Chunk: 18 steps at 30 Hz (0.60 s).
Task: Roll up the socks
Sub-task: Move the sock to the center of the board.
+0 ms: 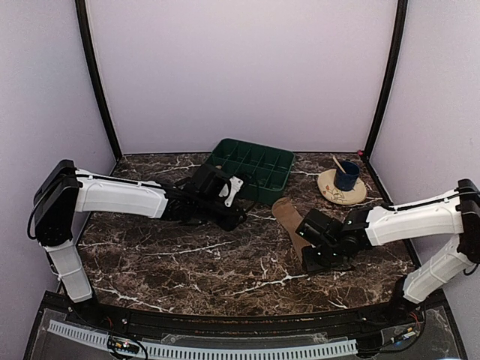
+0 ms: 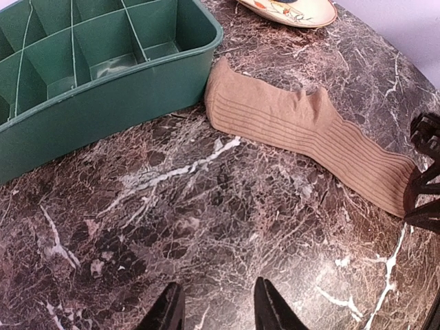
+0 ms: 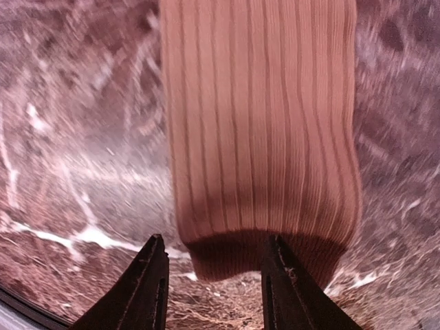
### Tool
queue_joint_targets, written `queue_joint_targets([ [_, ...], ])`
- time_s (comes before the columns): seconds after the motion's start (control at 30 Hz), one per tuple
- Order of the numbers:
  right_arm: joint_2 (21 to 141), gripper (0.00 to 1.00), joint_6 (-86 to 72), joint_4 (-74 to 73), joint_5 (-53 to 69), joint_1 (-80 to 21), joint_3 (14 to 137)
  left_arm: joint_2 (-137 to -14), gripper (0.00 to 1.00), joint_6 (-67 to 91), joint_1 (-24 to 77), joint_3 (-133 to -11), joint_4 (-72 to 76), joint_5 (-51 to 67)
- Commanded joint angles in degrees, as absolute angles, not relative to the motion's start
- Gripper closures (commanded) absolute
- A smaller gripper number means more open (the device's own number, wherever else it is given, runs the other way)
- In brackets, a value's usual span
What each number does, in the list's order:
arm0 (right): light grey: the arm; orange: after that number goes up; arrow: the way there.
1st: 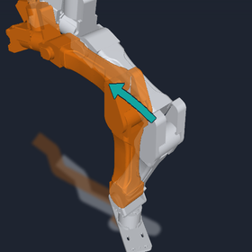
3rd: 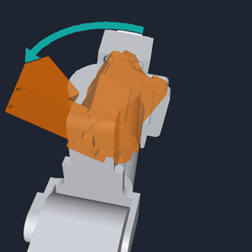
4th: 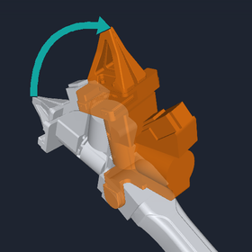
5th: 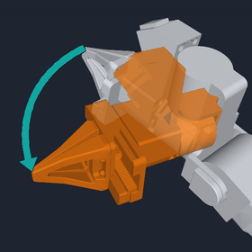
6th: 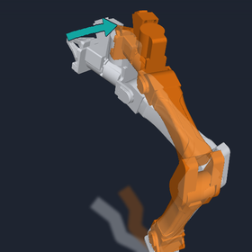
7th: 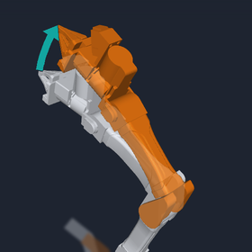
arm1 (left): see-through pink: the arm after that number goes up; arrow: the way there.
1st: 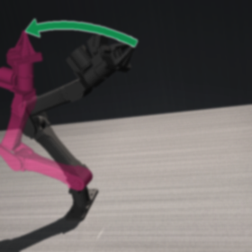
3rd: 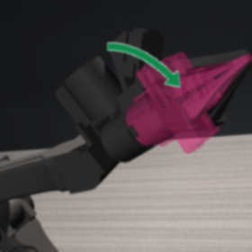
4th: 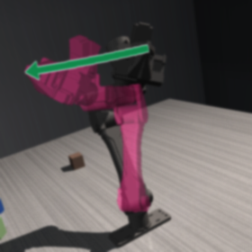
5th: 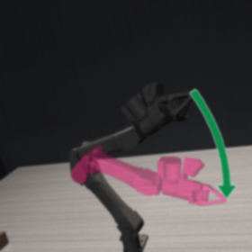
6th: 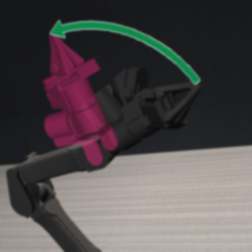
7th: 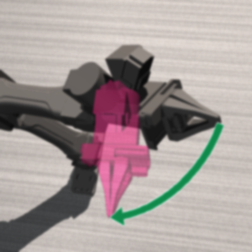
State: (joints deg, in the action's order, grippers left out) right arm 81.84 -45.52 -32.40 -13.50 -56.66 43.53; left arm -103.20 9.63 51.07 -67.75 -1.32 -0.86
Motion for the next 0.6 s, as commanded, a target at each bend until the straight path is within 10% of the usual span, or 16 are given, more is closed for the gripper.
queue_joint_targets([
  [0.0,80.6,0.59,-52.2,-31.4,-11.5,-58.9,40.3,-102.4,0.63,10.0,52.1,-68.5,0.1,0.0],
  [0.57,98.8,0.62,-54.9,-22.6,3.7,-72.9,52.4,-95.2,0.63,10.3,52.7,-63.4,-0.7,-7.0],
])
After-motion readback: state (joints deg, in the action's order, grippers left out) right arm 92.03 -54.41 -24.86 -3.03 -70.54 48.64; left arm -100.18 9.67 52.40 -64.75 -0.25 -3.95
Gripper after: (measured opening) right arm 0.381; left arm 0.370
